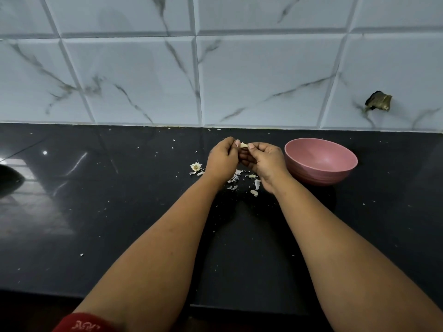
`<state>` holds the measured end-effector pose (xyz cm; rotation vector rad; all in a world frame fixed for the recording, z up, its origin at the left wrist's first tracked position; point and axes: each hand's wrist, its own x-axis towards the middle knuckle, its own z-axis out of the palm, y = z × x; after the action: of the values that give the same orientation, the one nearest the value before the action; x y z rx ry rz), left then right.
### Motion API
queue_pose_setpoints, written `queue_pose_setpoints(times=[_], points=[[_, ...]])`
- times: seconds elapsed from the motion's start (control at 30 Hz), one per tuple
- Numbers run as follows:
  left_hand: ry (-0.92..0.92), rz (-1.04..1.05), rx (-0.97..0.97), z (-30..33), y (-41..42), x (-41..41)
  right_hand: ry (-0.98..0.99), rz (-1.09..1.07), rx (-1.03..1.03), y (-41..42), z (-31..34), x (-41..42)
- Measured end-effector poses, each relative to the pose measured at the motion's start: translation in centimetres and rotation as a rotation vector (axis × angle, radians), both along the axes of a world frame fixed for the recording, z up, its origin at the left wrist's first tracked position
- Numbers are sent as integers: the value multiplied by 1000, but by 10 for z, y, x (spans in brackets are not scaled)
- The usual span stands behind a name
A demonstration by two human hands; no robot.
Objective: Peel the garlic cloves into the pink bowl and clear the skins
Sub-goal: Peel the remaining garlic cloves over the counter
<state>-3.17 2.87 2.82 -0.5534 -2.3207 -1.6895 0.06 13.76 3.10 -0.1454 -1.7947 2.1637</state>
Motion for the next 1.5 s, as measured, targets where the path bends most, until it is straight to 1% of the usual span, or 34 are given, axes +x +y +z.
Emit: queue_pose_setpoints(times=[0.1, 0.13, 0.23, 0.27, 0.33, 0.4, 0.5, 0.6, 0.67, 0.73, 0.83, 0.97, 1.17, 1.23, 1.4, 1.5], points=[[-32, 25, 44, -1, 0, -1, -13, -50, -1, -3, 3, -1], [-42, 31, 55, -1, 0, -1, -14, -95, 39, -2, 2, -3], [-51, 43, 37, 0, -1, -1, 37, -248, 278, 6, -2, -5], [-45, 51, 21, -1, -1, -1, 49, -296, 325, 8, -3, -4], [-23, 69, -13, -3, -1, -2, 60, -370, 330, 9, 1, -1], [-4, 77, -33, -5, 0, -3, 66, -367, 247, 6, 6, 1], [7, 87, -53, -4, 1, -3, 60, -244, 122, 2, 8, 2], [0, 90, -62, -6, 1, -3, 29, -236, 155, 0, 2, -2], [0, 89, -79, -6, 0, -4, 43, -264, 198, 1, -2, -6], [-1, 76, -100, -7, 0, -5, 76, -226, 212, 1, -4, -7], [-20, 57, -91, -9, 0, -8, 93, -131, 121, 0, -7, -5], [-82, 17, 7, -8, -2, -7, 40, -67, -97, -2, -2, -1], [-29, 2, -54, -8, -3, -5, 28, -60, -126, 2, -4, -3], [-49, -14, -13, -7, -3, -5, 22, -20, -176, 2, -3, -3], [-140, -85, 176, -7, -5, -9, -24, 72, -380, 1, 1, 1], [-163, -50, 196, -2, -4, -6, -25, 78, -419, 3, 1, 2]])
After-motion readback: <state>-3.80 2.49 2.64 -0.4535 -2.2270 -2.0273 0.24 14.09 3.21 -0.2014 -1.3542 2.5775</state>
